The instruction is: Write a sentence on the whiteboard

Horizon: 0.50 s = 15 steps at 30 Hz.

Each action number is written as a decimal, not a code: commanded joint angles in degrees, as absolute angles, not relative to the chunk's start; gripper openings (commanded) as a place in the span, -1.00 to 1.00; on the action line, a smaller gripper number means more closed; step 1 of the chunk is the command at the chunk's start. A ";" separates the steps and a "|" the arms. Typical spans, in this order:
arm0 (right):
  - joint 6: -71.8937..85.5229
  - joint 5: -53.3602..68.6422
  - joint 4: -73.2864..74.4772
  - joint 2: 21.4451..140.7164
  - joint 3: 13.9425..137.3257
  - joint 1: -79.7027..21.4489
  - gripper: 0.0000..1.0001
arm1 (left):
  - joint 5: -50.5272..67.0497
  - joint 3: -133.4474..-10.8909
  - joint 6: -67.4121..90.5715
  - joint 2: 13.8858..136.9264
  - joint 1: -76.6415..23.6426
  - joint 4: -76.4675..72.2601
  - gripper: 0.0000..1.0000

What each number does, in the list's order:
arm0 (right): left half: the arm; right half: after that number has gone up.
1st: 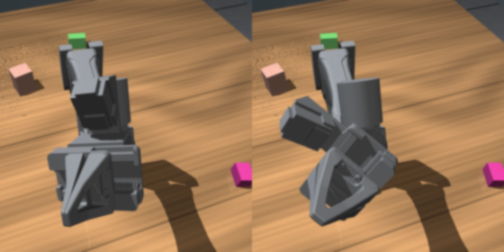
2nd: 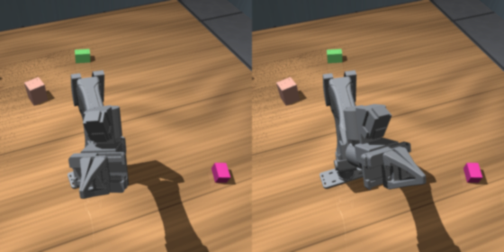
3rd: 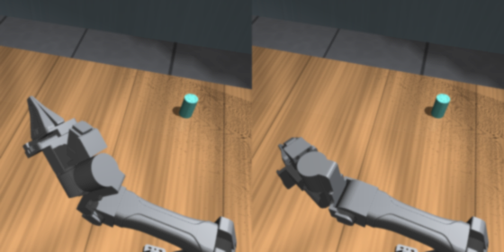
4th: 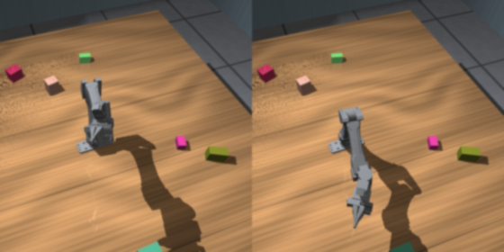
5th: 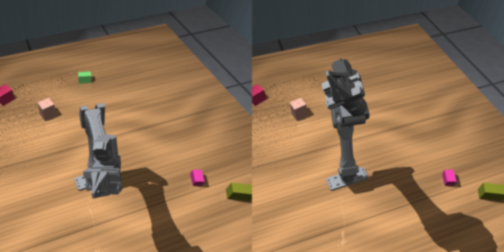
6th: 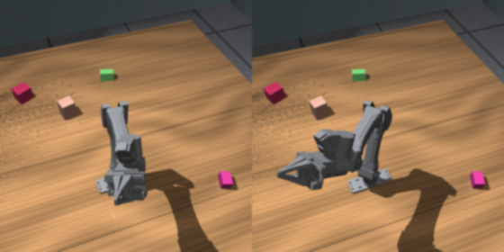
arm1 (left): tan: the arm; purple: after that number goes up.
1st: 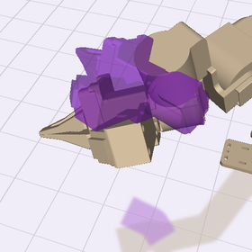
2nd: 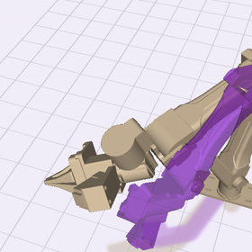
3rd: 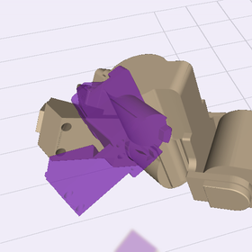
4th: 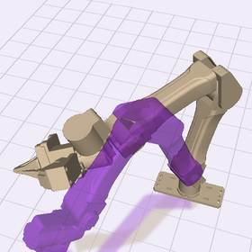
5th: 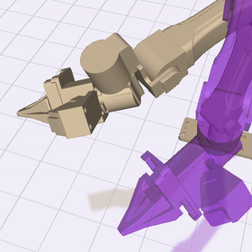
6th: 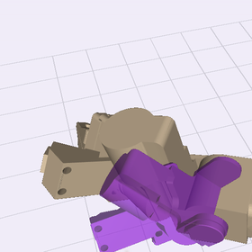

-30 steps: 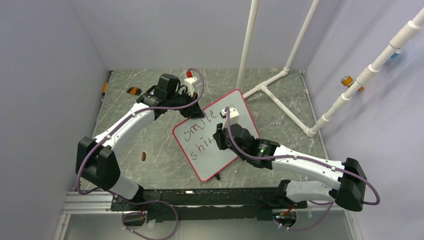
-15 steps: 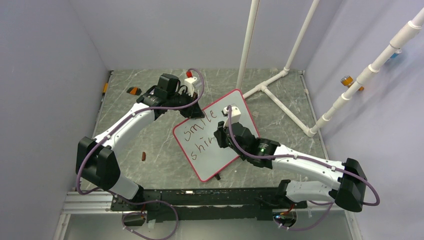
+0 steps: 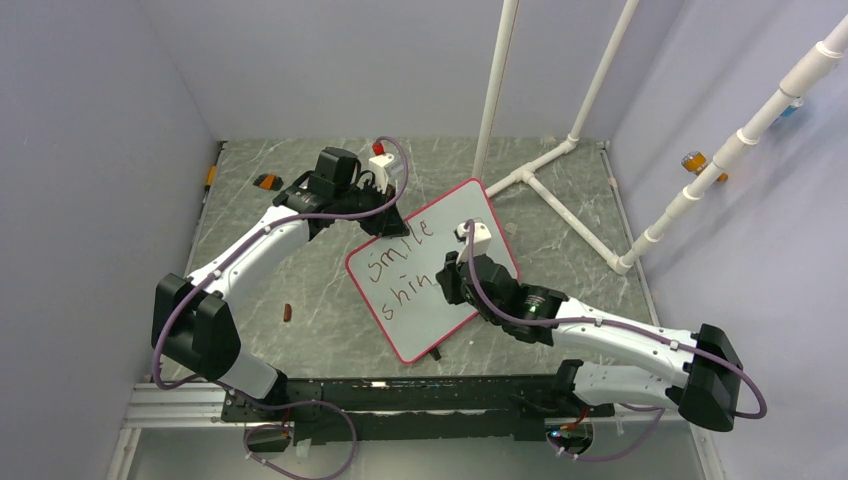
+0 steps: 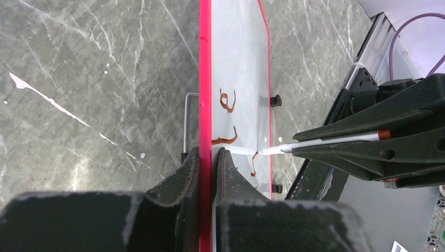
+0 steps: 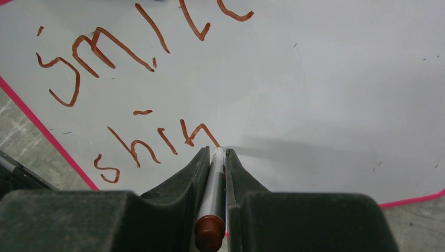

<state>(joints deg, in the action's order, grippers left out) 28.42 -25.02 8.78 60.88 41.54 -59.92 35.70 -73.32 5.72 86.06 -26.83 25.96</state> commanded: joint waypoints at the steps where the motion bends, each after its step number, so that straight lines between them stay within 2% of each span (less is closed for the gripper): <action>1: 29.53 -25.62 8.37 59.93 41.32 -59.51 -1.00 | 30.86 -74.53 1.94 84.29 -26.63 22.54 -1.00; 15: 29.19 -26.86 -1.56 53.52 38.30 -58.87 -1.00 | 30.61 -74.27 1.93 84.01 -26.58 22.49 -1.00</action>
<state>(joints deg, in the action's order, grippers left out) 28.77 -25.34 4.16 54.02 39.48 -59.61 35.73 -73.32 5.87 86.06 -26.83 25.96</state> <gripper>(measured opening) 0.160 0.126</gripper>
